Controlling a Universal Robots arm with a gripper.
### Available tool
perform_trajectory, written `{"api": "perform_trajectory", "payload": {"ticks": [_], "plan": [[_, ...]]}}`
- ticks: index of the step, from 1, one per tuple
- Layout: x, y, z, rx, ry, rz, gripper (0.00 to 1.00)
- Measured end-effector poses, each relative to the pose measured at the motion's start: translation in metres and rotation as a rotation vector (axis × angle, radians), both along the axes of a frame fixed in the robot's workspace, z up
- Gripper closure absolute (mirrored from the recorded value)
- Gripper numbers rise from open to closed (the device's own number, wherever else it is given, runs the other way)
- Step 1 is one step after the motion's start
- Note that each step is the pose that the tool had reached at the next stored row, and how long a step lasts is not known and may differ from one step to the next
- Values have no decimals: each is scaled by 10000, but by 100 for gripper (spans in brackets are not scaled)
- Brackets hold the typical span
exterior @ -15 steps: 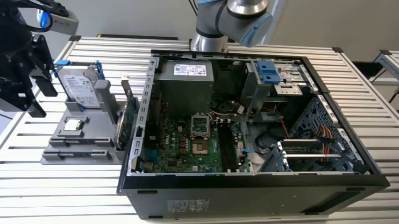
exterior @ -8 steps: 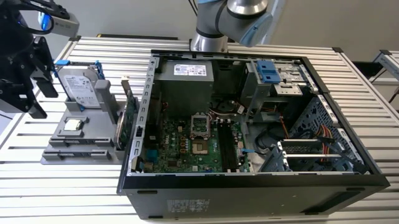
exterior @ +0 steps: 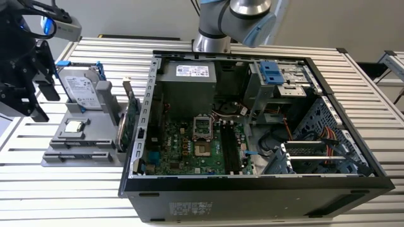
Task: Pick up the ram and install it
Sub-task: 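Pick up the ram and move it above insertion slot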
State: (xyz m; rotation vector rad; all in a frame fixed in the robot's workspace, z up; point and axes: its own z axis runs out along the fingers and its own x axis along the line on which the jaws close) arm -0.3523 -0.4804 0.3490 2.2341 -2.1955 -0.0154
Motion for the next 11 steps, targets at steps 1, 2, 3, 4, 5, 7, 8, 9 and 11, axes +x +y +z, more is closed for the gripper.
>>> {"api": "perform_trajectory", "payload": {"ticks": [1, 2, 3, 4, 5, 7, 8, 9, 11], "plan": [[0, 0, -3, -4, 0, 1, 0], [0, 0, -7, -9, 0, 1, 0], [0, 0, -11, -16, 1, 1, 0], [0, 0, -19, -26, 2, 1, 0], [0, 0, -26, -42, 6, 1, 0], [0, 0, -43, -63, 10, 1, 0], [0, 0, -51, -70, 10, 1, 0], [0, 0, -59, -76, 11, 1, 0], [0, 0, -72, -86, 11, 1, 0]]}}
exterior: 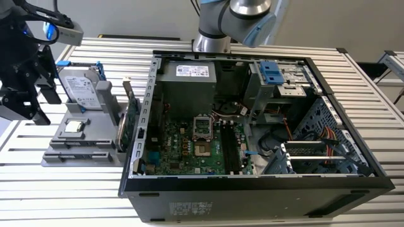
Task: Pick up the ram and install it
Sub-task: 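Pick up the ram and move it above insertion slot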
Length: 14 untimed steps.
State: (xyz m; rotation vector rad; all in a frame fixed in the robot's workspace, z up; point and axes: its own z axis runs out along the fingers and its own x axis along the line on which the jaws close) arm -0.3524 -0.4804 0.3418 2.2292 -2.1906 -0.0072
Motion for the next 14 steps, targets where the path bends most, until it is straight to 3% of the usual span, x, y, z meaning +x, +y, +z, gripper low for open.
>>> {"api": "perform_trajectory", "payload": {"ticks": [14], "plan": [[0, 2, -91, -10, 1, 0, 0]]}}
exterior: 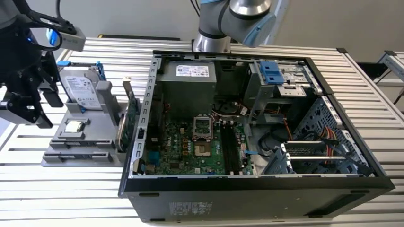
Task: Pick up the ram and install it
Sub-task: 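Pick up the ram and move it above insertion slot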
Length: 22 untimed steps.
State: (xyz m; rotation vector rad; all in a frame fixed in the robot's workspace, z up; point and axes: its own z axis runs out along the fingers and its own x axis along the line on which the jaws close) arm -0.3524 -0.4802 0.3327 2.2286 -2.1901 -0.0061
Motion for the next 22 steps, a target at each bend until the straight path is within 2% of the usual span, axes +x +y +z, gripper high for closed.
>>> {"api": "perform_trajectory", "payload": {"ticks": [22], "plan": [[0, 0, -146, -18, -1, 0, 0]]}}
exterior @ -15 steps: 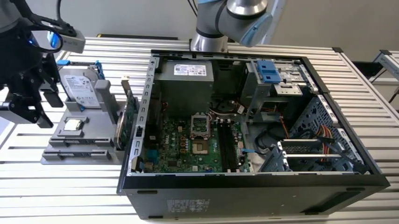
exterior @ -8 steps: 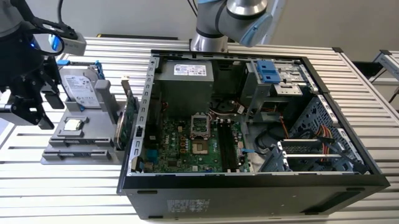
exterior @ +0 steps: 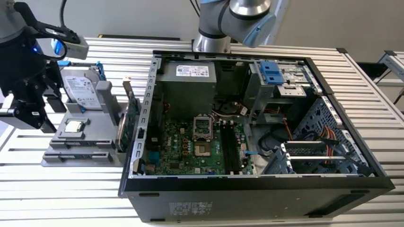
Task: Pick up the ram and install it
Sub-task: 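Pick up the ram and move it above insertion slot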
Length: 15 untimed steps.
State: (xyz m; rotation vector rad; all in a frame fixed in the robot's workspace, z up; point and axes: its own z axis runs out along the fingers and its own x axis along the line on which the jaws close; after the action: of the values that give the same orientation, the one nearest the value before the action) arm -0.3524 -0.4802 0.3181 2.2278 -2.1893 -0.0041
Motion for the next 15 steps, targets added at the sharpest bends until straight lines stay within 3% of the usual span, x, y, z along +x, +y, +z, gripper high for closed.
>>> {"api": "perform_trajectory", "payload": {"ticks": [15], "plan": [[0, 0, -116, -1, 0, 0, 0]]}}
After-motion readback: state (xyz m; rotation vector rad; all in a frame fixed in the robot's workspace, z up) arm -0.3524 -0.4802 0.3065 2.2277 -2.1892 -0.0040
